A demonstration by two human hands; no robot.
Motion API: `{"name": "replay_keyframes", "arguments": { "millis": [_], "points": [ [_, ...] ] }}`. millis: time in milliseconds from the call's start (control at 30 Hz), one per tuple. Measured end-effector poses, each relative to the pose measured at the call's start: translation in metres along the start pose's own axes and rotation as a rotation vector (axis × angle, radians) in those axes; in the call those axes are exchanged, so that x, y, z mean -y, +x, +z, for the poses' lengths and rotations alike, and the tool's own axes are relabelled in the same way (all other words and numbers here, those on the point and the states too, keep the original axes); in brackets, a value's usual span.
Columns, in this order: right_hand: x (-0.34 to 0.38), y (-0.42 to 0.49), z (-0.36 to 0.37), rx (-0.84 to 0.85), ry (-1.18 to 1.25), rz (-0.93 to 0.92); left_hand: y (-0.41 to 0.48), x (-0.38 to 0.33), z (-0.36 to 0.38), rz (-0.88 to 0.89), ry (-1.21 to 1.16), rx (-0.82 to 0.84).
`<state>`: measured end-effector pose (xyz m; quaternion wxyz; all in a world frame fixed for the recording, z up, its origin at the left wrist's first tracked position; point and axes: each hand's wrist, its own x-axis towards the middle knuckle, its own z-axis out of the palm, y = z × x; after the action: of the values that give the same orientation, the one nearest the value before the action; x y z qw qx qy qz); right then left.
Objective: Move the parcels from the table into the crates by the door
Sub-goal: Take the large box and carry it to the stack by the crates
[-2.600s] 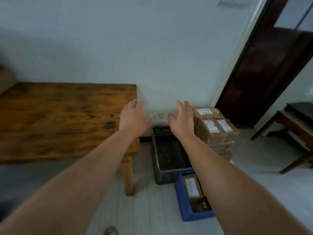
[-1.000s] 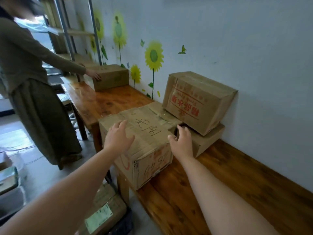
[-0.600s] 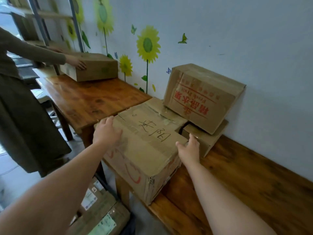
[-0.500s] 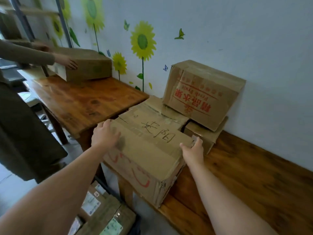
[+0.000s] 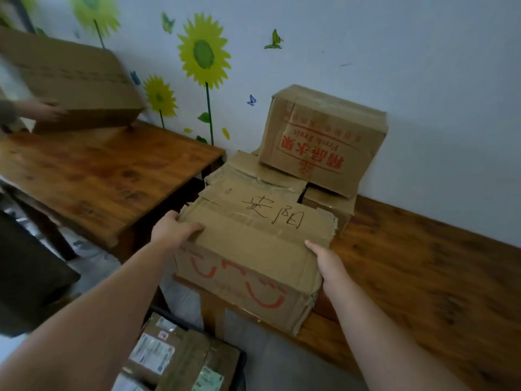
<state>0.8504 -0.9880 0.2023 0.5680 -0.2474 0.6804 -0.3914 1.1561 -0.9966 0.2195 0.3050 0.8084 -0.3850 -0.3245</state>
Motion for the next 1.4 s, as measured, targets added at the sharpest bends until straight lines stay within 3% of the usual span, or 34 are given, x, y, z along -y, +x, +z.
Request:
{"name": "replay_keyframes", "arguments": {
  "millis": [233,367,500,700,767,933,1033,1167,1400],
  "points": [
    [0.025,-0.023,-0.066,-0.010,-0.032,-0.095,-0.030,-0.030,0.002,0.096,-0.236,0.272],
    [0.045,-0.050,-0.111,-0.024,0.009,-0.133,-0.056,-0.055,0.019,0.209,-0.280,0.309],
    [0.051,-0.067,-0.158,0.024,0.183,-0.179,-0.075,-0.058,0.026,0.226,-0.557,0.416],
    [0.036,-0.076,-0.208,0.175,0.431,-0.336,-0.106,-0.067,0.039,0.276,-0.545,0.592],
    [0.028,-0.078,-0.217,0.219,0.405,-0.388,-0.114,-0.072,0.043,0.279,-0.559,0.573],
    [0.028,-0.084,-0.222,0.017,0.081,-0.458,-0.132,-0.087,0.049,0.253,-0.542,0.477],
    [0.031,-0.086,-0.233,-0.034,0.083,-0.431,-0.141,-0.092,0.051,0.246,-0.586,0.550],
    [0.036,-0.093,-0.254,0.039,0.176,-0.273,-0.146,-0.097,0.057,0.247,-0.638,0.696],
    [0.043,-0.105,-0.267,0.087,0.186,-0.341,-0.154,-0.110,0.071,0.134,-0.611,0.613]
  ]
}}
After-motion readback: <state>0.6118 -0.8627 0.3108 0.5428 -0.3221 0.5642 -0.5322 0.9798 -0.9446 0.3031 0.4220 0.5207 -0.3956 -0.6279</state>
